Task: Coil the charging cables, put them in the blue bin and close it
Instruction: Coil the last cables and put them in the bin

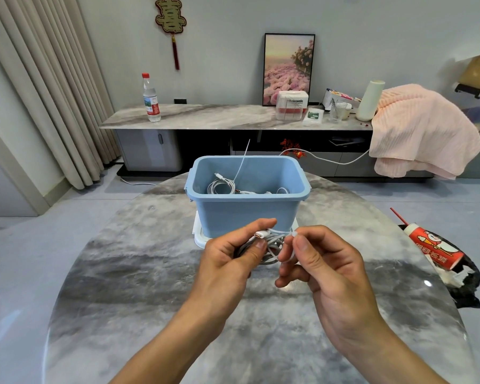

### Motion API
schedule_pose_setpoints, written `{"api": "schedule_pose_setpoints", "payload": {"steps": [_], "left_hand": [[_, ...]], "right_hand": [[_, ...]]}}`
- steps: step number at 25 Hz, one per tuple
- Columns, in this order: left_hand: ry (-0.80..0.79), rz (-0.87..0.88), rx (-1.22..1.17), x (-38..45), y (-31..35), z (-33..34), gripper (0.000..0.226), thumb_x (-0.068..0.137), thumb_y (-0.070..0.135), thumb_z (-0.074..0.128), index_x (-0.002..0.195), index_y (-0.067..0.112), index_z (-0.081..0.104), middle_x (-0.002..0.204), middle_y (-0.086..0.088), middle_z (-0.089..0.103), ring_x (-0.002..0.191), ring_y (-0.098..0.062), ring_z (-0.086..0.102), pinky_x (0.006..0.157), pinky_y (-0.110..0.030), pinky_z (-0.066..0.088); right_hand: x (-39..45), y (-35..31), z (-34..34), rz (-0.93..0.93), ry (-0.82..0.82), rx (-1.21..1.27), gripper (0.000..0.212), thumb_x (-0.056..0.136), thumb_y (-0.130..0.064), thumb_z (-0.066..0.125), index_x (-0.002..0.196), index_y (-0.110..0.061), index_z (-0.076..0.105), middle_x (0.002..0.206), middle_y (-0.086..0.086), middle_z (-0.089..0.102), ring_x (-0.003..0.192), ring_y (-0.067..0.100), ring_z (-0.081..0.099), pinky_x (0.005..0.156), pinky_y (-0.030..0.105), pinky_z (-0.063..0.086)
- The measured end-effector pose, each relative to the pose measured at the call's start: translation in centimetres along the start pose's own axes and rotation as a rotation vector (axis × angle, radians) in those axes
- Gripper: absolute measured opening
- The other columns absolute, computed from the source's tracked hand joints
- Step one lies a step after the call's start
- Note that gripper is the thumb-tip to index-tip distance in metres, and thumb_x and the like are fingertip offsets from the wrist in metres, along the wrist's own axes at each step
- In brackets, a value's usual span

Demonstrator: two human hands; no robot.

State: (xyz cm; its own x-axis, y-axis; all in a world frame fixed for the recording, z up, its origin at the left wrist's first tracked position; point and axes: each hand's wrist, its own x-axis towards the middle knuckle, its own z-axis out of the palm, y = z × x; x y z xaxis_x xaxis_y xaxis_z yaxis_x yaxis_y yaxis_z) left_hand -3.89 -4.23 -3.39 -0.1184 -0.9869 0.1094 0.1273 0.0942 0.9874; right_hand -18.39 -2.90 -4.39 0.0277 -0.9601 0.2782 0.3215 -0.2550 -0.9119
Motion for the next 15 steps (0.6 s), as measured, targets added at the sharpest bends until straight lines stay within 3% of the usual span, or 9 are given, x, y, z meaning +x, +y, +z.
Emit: {"api": "schedule_pose_setpoints", "payload": {"steps": [5,10,15], "left_hand": [[0.006,0.022,-0.017,0.02,0.0,-0.02,0.031,0.094,-0.002,0.055,0.109,0.018,0.073,0.076,0.012,0.069,0.067,0.003,0.059,0.063,-0.009,0.043],[0.036,0.011,-0.052,0.14,-0.05,-0.06,0.031,0.094,-0.002,0.056,0.111,0.017,0.073,0.072,0.008,0.068,0.058,0.002,0.056,0.059,-0.01,0.043],[0.077,-0.023,-0.029,0.58,-0.58,-0.54,0.033,0.095,0.008,0.058,0.108,0.033,0.075,0.078,0.002,0.065,0.068,-0.009,0.049,0.063,-0.029,0.038]], "right_hand": [[0.03,0.06,-0.03,-0.01,0.022,-0.012,0.045,0.069,-0.05,0.082,0.087,-0.01,0.072,0.072,0.012,0.064,0.061,0.022,0.06,0.054,0.034,0.054],[-0.03,0.07,-0.15,0.01,0.017,0.018,0.045,0.067,-0.049,0.084,0.083,-0.009,0.072,0.071,0.01,0.063,0.065,0.02,0.059,0.055,0.032,0.054],[-0.09,0.23,-0.05,0.018,-0.009,0.038,0.04,0.07,-0.047,0.082,0.083,-0.011,0.071,0.077,0.011,0.065,0.068,0.023,0.062,0.06,0.033,0.055]]}}
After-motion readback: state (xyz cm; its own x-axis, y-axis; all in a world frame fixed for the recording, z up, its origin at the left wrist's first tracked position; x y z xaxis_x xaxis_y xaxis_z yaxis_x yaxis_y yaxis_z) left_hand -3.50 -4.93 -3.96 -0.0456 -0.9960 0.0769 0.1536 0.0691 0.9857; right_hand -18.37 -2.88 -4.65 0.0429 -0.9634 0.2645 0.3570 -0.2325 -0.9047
